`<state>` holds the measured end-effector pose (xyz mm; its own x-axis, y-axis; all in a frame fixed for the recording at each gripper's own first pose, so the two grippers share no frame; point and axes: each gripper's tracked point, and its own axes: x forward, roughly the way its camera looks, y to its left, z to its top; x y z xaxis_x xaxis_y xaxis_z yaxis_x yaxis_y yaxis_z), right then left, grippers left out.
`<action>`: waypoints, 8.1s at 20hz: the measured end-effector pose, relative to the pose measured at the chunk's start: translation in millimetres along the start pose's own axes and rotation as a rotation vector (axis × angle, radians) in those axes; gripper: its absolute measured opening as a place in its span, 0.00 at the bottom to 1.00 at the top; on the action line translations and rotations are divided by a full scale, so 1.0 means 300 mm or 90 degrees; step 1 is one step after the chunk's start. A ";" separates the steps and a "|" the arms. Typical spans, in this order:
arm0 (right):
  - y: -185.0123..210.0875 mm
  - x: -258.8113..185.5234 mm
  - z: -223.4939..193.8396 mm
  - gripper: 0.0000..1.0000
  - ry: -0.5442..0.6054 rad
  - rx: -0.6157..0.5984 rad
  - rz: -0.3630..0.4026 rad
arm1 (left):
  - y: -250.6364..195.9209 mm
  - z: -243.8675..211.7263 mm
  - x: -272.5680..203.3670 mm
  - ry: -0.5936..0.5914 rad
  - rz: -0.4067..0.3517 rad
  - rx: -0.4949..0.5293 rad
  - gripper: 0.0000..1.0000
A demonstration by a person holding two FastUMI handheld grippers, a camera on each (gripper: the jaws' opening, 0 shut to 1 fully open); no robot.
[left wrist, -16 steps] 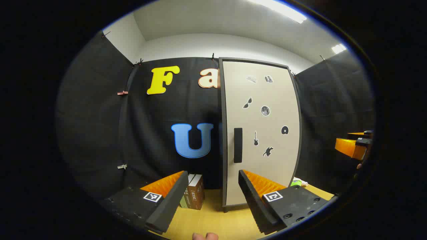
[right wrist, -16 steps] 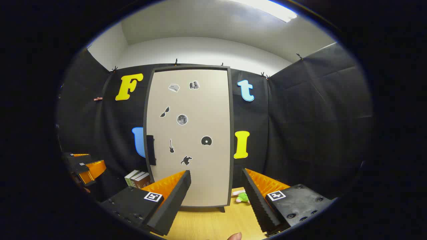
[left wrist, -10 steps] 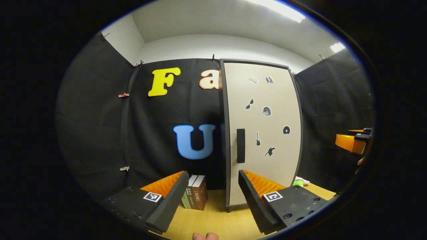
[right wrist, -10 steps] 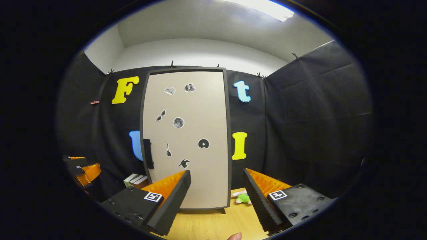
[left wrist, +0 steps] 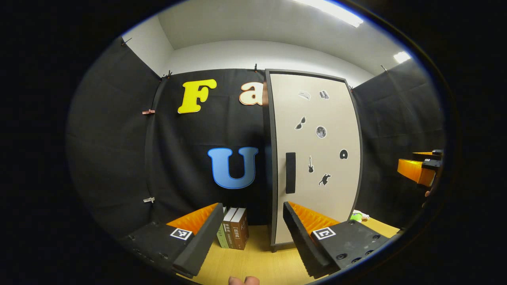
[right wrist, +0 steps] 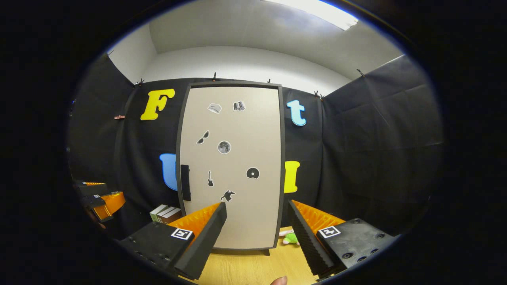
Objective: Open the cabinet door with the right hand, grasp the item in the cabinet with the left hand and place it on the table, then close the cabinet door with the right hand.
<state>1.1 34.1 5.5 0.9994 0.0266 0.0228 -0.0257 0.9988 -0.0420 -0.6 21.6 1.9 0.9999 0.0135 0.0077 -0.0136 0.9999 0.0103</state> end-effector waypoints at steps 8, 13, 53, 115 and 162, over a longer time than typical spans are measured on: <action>0.074 0.027 0.002 0.98 0.003 0.004 0.014 | 0.038 -0.011 -0.015 0.002 0.002 -0.001 0.95; 0.182 0.083 0.024 0.98 -0.007 0.021 0.042 | 0.117 -0.023 -0.049 0.002 0.025 -0.007 0.95; 0.791 0.763 -0.269 0.18 0.130 0.047 0.103 | 0.405 -0.050 -0.130 0.018 0.124 -0.004 0.95; -0.482 0.195 -0.034 0.98 -0.010 0.060 -0.105 | -0.780 -0.052 0.664 0.152 -0.174 -0.008 0.94; -0.529 0.312 -0.206 0.98 0.061 0.036 -0.091 | -0.728 -0.420 0.444 0.273 -0.141 -0.010 0.19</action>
<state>100.2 -124.5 -47.3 0.9906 -0.1176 -0.0704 0.1187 0.9929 0.0114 136.5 -193.6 -125.3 0.8920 -0.2002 -0.4054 0.1972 0.9791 -0.0496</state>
